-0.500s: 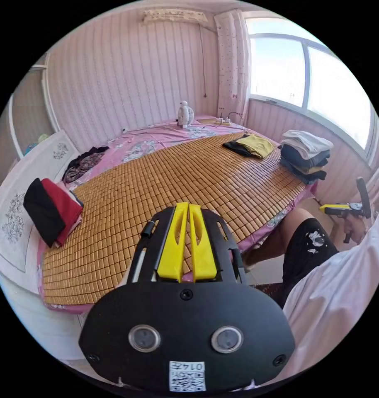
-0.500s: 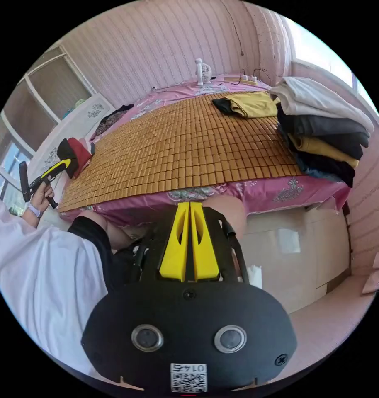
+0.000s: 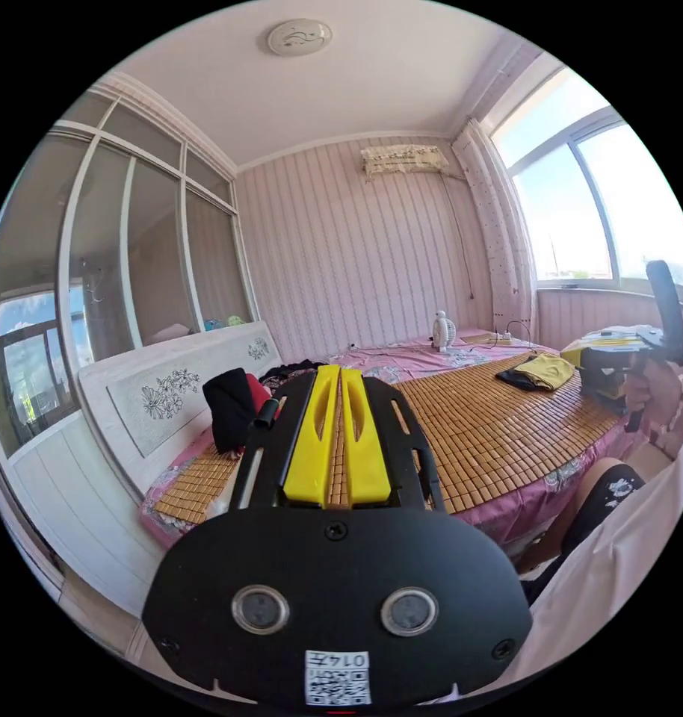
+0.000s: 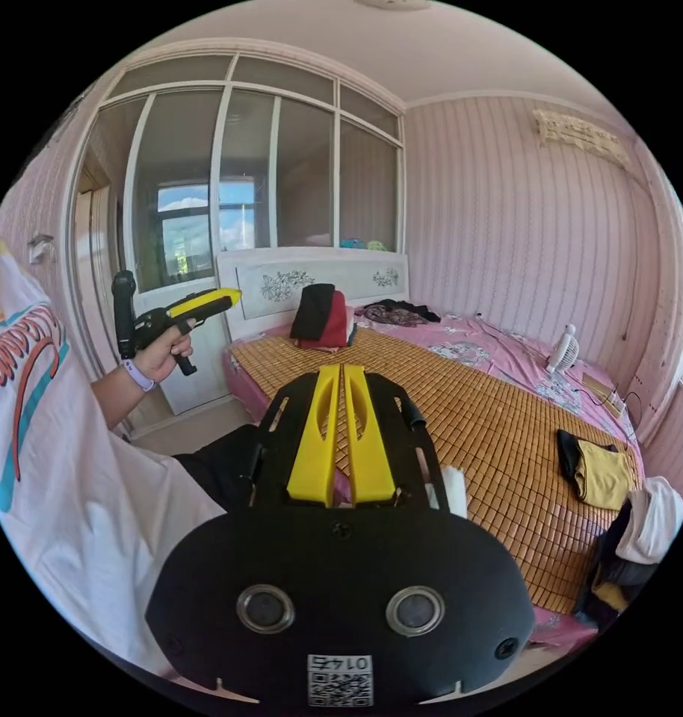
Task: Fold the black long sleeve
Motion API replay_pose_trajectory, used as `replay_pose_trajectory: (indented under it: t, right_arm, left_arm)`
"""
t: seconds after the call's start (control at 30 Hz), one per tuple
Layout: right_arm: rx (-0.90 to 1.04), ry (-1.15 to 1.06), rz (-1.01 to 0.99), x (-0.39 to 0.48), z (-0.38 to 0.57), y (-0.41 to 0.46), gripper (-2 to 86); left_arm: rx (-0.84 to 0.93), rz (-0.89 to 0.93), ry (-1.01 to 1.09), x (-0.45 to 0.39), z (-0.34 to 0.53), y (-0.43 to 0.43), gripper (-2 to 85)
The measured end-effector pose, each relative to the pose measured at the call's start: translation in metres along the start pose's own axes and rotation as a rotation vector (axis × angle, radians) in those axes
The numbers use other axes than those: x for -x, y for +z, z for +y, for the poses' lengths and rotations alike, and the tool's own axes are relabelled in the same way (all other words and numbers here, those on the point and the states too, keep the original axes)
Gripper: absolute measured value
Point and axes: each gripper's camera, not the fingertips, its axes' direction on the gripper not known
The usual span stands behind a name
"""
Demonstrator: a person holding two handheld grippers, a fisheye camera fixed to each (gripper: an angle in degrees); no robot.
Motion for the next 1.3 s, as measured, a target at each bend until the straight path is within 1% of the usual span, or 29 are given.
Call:
replay_pose_trajectory:
  t: [0.07, 0.2, 0.33, 0.43, 0.53, 0.63, 0.7, 0.8, 0.87, 1.0, 1.1, 1.17, 1.2, 1.27, 1.3]
  right_arm:
    - [0.097, -0.025, -0.028, 0.022, -0.004, 0.019, -0.9]
    - [0.113, -0.043, -0.023, 0.05, 0.0, 0.033, -0.9]
    - [0.211, -0.082, 0.012, 0.077, 0.001, 0.059, -0.8]
    - [0.22, -0.131, 0.002, 0.093, -0.006, 0.081, -0.5]
    - [0.205, -0.203, -0.017, 0.109, -0.026, 0.11, 1.3]
    - [0.153, -0.237, -0.077, 0.124, -0.048, 0.141, 5.0]
    - [0.152, -0.255, -0.093, 0.133, -0.058, 0.166, 6.5]
    - [0.203, -0.292, -0.155, 0.146, -0.07, 0.215, 8.4]
    - [0.261, -0.312, -0.204, 0.153, -0.077, 0.259, 10.5]
    - [0.29, -0.273, -0.244, 0.15, -0.09, 0.326, 13.0]
    - [0.346, -0.243, -0.286, 0.142, -0.102, 0.393, 13.6]
    - [0.414, -0.221, -0.304, 0.132, -0.116, 0.453, 14.1]
    - [0.427, -0.214, -0.307, 0.128, -0.121, 0.469, 14.1]
    - [0.468, -0.212, -0.302, 0.118, -0.141, 0.533, 14.3]
    - [0.475, -0.215, -0.298, 0.116, -0.146, 0.55, 14.3]
  left_arm:
    - [0.023, -0.046, -0.039, 0.019, 0.031, -0.027, -1.0]
    - [0.07, -0.123, -0.103, 0.047, 0.083, -0.061, -1.0]
    - [0.104, -0.204, -0.214, 0.078, 0.142, -0.092, -0.8]
    - [0.11, -0.281, -0.296, 0.097, 0.18, -0.109, -0.1]
    - [0.115, -0.32, -0.369, 0.114, 0.216, -0.121, 3.0]
    - [0.131, -0.297, -0.389, 0.128, 0.248, -0.121, 5.3]
    - [0.129, -0.3, -0.406, 0.137, 0.264, -0.118, 7.5]
    - [0.113, -0.325, -0.453, 0.156, 0.288, -0.105, 15.5]
    - [0.104, -0.308, -0.499, 0.177, 0.305, -0.085, 19.8]
    - [0.107, -0.264, -0.538, 0.215, 0.331, -0.04, 21.0]
    - [0.128, -0.239, -0.58, 0.257, 0.354, 0.016, 20.9]
    - [0.18, -0.181, -0.621, 0.301, 0.367, 0.082, 20.2]
    - [0.199, -0.161, -0.63, 0.312, 0.369, 0.1, 20.0]
    - [0.249, -0.098, -0.663, 0.354, 0.379, 0.179, 19.3]
    - [0.25, -0.085, -0.671, 0.362, 0.382, 0.199, 19.2]
